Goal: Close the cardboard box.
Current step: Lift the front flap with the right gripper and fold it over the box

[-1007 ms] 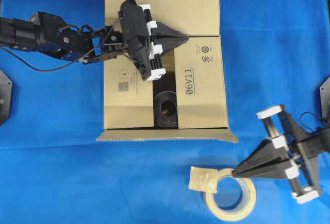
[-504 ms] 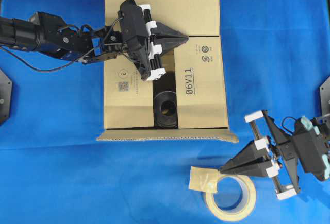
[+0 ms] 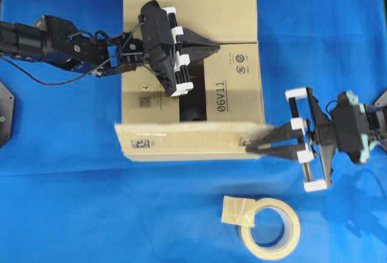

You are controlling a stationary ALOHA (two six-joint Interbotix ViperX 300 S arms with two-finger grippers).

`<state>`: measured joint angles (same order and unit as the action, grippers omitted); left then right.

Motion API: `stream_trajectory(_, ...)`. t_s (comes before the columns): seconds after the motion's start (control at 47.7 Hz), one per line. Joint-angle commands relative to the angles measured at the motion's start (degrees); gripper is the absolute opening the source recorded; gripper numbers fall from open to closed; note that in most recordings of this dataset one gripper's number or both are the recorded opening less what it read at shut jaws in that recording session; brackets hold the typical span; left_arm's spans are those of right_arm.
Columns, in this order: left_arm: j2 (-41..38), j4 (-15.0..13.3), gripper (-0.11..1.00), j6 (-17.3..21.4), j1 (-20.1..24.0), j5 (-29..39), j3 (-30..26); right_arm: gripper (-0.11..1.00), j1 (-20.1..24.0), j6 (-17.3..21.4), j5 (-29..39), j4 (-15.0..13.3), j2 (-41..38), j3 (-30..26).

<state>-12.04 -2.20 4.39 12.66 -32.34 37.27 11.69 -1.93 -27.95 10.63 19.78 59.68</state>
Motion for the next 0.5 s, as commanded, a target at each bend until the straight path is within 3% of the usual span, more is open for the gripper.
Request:
stream_trajectory(0.0, 0.5, -0.1, 0.0, -0.3, -0.4, 0.3, 0.0, 0.0, -1.9, 0.1, 1.1, 0.6, 0.6, -0.5)
stream_trajectory(0.252, 0.5, -0.1, 0.0, -0.3, -0.4, 0.2, -0.1, 0.0, -5.4, 0.2, 6.3, 1.9, -1.7, -1.0)
stream_trajectory(0.483, 0.5, -0.1, 0.0, -0.3, -0.5, 0.3, 0.0, 0.0, -6.3, 0.3, 6.5, 3.5, -6.1, -1.1)
